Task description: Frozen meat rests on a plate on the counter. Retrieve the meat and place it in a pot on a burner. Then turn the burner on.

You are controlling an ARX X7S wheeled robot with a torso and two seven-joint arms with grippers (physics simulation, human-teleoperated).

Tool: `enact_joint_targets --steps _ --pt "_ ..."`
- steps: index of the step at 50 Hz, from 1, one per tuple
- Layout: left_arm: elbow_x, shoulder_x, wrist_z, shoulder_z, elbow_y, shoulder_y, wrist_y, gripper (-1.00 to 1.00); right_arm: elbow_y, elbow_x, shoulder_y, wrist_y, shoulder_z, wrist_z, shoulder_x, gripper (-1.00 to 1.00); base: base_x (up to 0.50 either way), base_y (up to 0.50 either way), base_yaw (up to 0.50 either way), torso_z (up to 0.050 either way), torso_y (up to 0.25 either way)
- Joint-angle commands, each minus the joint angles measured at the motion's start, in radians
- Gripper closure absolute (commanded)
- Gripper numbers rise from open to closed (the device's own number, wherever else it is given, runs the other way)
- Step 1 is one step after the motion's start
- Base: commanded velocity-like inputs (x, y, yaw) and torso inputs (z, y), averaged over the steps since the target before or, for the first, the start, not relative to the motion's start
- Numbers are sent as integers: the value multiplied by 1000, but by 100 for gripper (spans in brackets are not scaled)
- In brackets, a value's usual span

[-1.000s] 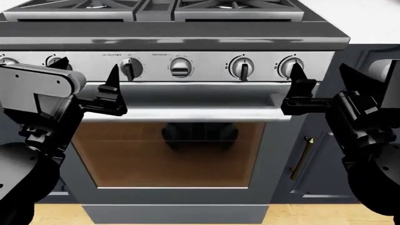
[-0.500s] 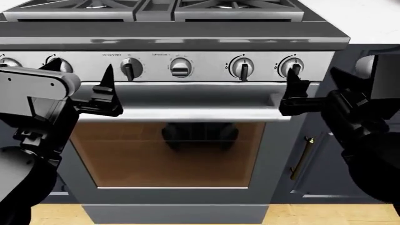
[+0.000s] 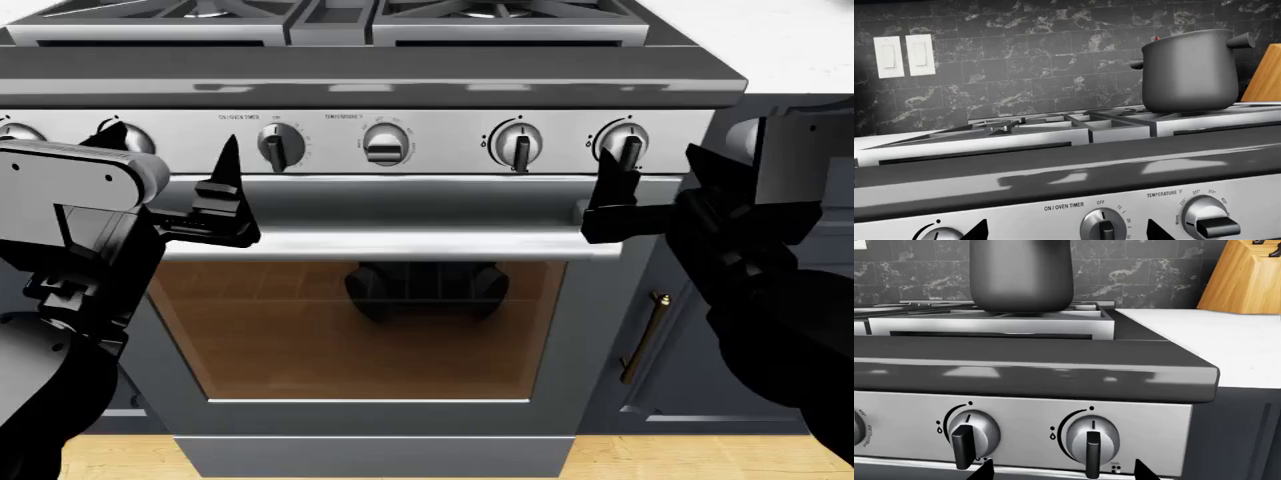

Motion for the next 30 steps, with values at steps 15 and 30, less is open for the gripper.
enact_joint_targets --steps 15,30 --pt "-2 -5 -5 -7 -4 12 8 -100 85 -73 13 -10 -35 -33 -37 -100 0 0 0 0 0" --pt "1 -5 -9 0 -4 10 8 -100 120 -95 14 -19 -38 -50 -39 -100 0 0 0 0 0"
